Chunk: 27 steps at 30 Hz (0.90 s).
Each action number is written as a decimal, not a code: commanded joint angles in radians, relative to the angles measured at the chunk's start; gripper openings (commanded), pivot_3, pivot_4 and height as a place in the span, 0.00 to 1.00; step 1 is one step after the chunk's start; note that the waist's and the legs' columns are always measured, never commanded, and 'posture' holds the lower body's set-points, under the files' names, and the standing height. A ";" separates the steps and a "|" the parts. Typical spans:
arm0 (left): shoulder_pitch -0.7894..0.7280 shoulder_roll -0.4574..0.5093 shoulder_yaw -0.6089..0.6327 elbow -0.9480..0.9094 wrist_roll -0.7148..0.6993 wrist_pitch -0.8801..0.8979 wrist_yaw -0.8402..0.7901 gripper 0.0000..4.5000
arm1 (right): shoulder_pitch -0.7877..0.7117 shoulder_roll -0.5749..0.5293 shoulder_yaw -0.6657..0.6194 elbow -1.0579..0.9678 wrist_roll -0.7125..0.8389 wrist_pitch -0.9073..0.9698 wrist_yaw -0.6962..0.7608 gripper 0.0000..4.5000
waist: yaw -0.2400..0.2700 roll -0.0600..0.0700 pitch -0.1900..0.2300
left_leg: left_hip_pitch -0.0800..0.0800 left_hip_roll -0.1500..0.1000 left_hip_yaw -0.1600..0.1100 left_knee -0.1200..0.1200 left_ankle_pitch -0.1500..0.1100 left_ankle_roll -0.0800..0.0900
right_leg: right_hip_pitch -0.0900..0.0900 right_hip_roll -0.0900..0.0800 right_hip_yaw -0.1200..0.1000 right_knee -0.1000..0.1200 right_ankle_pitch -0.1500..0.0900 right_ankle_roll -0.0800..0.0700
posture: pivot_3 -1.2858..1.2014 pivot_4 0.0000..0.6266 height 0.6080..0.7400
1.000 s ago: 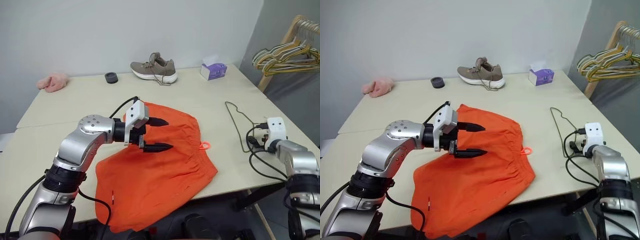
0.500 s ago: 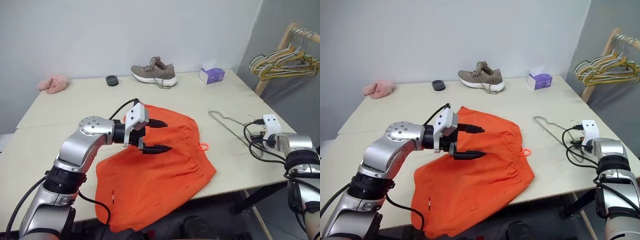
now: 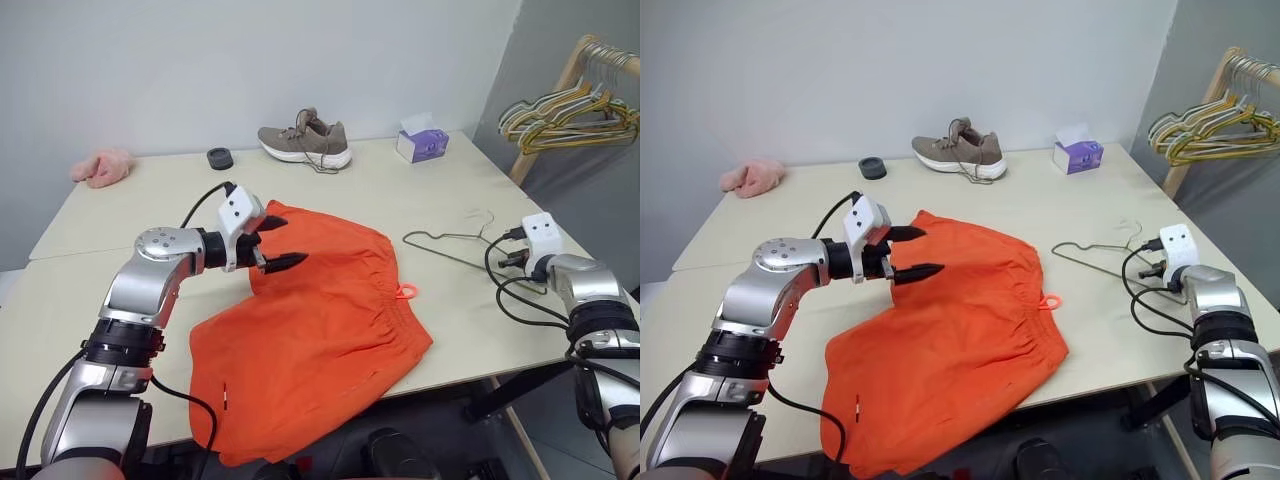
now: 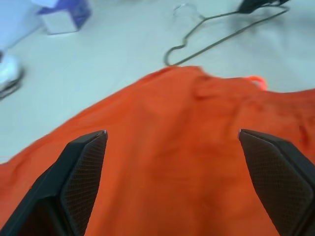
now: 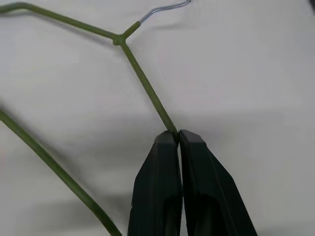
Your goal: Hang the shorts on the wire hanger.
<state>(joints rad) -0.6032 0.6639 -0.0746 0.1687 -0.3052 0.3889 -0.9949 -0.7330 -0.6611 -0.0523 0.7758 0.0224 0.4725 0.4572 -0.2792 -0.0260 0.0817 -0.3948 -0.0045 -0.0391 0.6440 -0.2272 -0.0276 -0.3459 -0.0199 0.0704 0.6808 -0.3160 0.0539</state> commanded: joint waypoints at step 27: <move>-0.031 -0.063 0.003 -0.015 -0.017 0.061 -0.081 1.00 | 0.280 -0.086 -0.073 -0.721 -0.002 0.084 -0.002 0.01 | 0.000 0.007 0.002 | -0.005 -0.001 0.000 0.000 -0.001 0.002 | -0.005 -0.001 0.000 0.001 0.000 0.003 | 0.39 0.08 1.00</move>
<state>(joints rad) -0.6186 0.6025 -0.0806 0.1858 -0.3119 0.4513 -1.0794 -0.4361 -0.7310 -0.0970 0.1130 0.0243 0.5897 0.4705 -0.2792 -0.0192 0.0839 -0.3996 -0.0059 -0.0387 0.6447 -0.2280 -0.0259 -0.3509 -0.0211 0.0703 0.6816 -0.3163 0.0580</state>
